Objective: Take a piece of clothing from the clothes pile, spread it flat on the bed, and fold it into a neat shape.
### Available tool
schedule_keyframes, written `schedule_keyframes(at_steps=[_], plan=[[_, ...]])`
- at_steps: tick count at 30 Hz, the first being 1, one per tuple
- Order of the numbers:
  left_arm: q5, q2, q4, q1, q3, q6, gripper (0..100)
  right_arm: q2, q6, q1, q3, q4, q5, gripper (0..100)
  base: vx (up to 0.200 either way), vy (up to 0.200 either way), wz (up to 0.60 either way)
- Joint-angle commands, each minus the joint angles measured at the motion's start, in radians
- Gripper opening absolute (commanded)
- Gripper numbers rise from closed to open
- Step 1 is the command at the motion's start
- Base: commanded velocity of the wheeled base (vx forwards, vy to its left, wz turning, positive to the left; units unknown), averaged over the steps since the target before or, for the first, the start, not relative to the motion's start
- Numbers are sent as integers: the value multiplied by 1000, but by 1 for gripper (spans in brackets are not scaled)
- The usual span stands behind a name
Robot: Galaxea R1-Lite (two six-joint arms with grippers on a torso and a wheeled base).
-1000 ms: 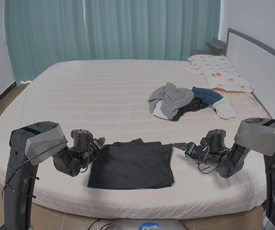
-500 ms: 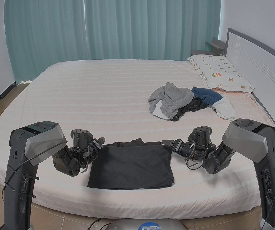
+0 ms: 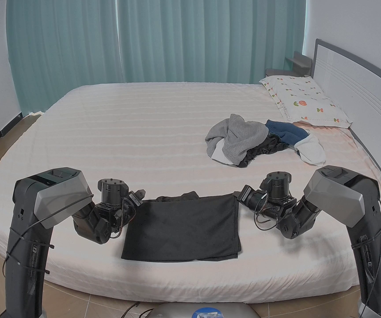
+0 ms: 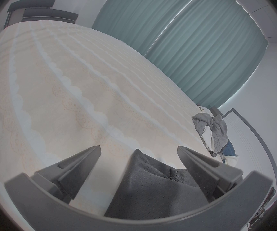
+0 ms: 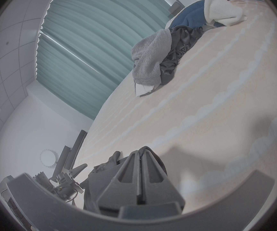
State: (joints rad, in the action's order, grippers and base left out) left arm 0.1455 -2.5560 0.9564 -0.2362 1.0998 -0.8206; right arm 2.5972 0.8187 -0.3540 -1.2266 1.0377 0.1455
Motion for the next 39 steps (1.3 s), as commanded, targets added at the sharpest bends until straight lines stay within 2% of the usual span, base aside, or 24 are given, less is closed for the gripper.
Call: schedule_keyframes(at_steps=[1, 6, 9, 11, 12, 21, 24, 28, 32, 33, 36, 39], plan=[[0, 0, 1, 0, 0, -2, 100, 14, 2, 1, -13, 5, -7, 0, 0, 0, 0], [0, 2, 2, 1, 3, -20, 100, 24, 2, 0, -16, 5, -9, 0, 0, 0, 0], [-14, 28, 2, 9, 8, -109, 100, 26, 2, 0, -17, 5, -9, 0, 0, 0, 0], [-20, 42, 1, 14, 3, -126, 100, 26, 2, 0, -19, 5, -9, 0, 0, 0, 0], [-40, 57, 1, 17, -9, -132, 100, 27, 2, 0, -24, 5, -9, 100, 0, 0, 0], [-156, 109, -7, 17, -112, -115, 100, 14, 7, 3, 19, 5, -9, 100, 0, 0, 0], [-201, 114, -8, 26, -150, -61, 100, -2, 7, 0, 52, 24, -9, 100, 0, 0, 0], [-204, 105, -2, 28, -152, -3, 100, -3, 10, 0, 79, 58, -6, 100, 0, 0, 0], [-207, 103, -2, 26, -146, 6, 100, -2, 10, 0, 84, 62, -4, 100, 0, 0, 0], [-207, 103, -2, 26, -146, 6, 0, -2, 10, 0, 84, 62, -4, 100, 0, 0, 0], [-213, 76, 4, 23, -135, 69, 0, 3, 57, 0, 84, 65, -3, 100, 0, 0, 0], [-211, 71, 4, 20, -133, 80, 0, 3, 80, 0, 85, 74, -3, 100, 0, 0, 0]])
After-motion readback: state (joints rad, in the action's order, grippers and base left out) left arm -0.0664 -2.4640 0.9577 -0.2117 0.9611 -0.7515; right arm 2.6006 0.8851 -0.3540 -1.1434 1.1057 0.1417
